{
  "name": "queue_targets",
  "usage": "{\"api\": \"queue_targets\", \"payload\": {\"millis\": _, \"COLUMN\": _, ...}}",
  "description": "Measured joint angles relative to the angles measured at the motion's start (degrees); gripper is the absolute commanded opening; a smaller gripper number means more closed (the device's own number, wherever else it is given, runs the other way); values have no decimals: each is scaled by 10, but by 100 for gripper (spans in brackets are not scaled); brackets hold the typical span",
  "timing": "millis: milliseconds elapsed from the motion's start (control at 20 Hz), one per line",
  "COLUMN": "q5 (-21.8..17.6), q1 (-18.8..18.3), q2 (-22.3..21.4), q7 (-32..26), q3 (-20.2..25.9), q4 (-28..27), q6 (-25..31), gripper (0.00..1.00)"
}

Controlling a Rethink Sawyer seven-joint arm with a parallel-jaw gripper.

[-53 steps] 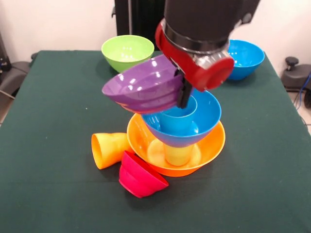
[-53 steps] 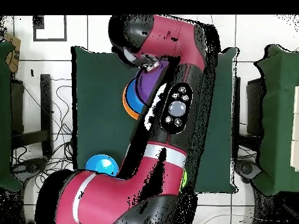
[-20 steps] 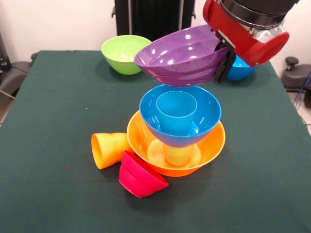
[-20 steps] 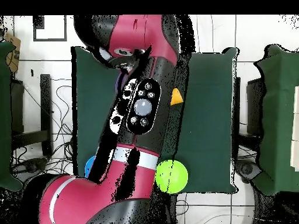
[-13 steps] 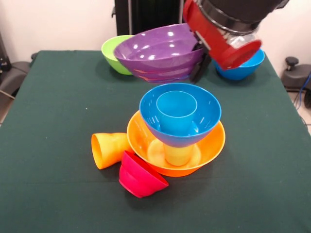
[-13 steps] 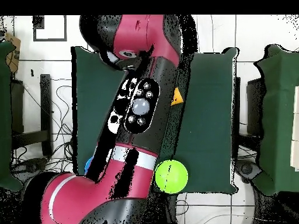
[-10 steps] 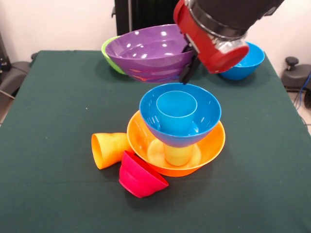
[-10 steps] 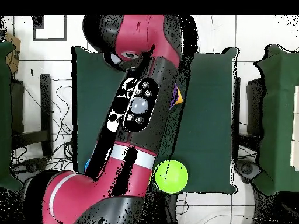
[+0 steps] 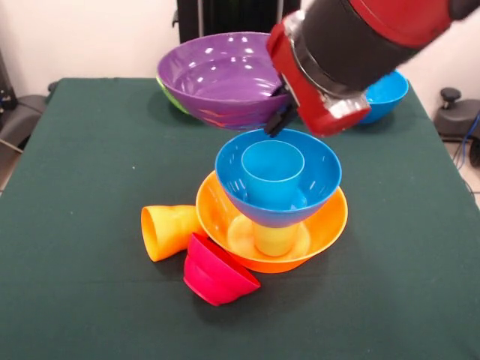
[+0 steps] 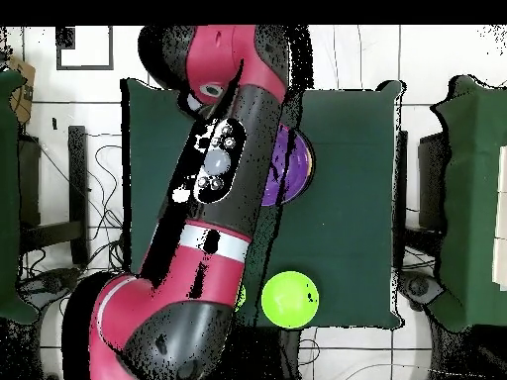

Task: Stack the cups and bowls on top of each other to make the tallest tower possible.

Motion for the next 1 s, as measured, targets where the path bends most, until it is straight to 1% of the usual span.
{"api": "queue_targets", "payload": {"millis": 150, "q5": 14, "q1": -1, "q2": 17, "q7": 3, "q3": -12, "q4": -21, "q6": 14, "gripper": 0}}
{"api": "queue_targets", "payload": {"millis": 200, "q5": 33, "q1": -2, "q2": 32, "q7": 10, "q3": -23, "q4": -40, "q6": 23, "gripper": 0}}
{"api": "queue_targets", "payload": {"millis": 350, "q5": 72, "q1": -5, "q2": 58, "q7": 31, "q3": -46, "q4": -73, "q6": 32, "gripper": 0}}
{"api": "queue_targets", "payload": {"millis": 500, "q5": 105, "q1": -9, "q2": 75, "q7": 52, "q3": -68, "q4": -97, "q6": 36, "gripper": 0}}
{"api": "queue_targets", "payload": {"millis": 550, "q5": 134, "q1": -13, "q2": 90, "q7": 72, "q3": -88, "q4": -116, "q6": 37, "gripper": 0}}
{"api": "queue_targets", "payload": {"millis": 600, "q5": 147, "q1": -15, "q2": 96, "q7": 82, "q3": -98, "q4": -124, "q6": 37, "gripper": 0}}
{"api": "queue_targets", "payload": {"millis": 900, "q5": 184, "q1": -19, "q2": 115, "q7": 113, "q3": -135, "q4": -144, "q6": 37, "gripper": 0}}
{"api": "queue_targets", "payload": {"millis": 1000, "q5": 188, "q1": -17, "q2": 118, "q7": 116, "q3": -145, "q4": -144, "q6": 37, "gripper": 0}}
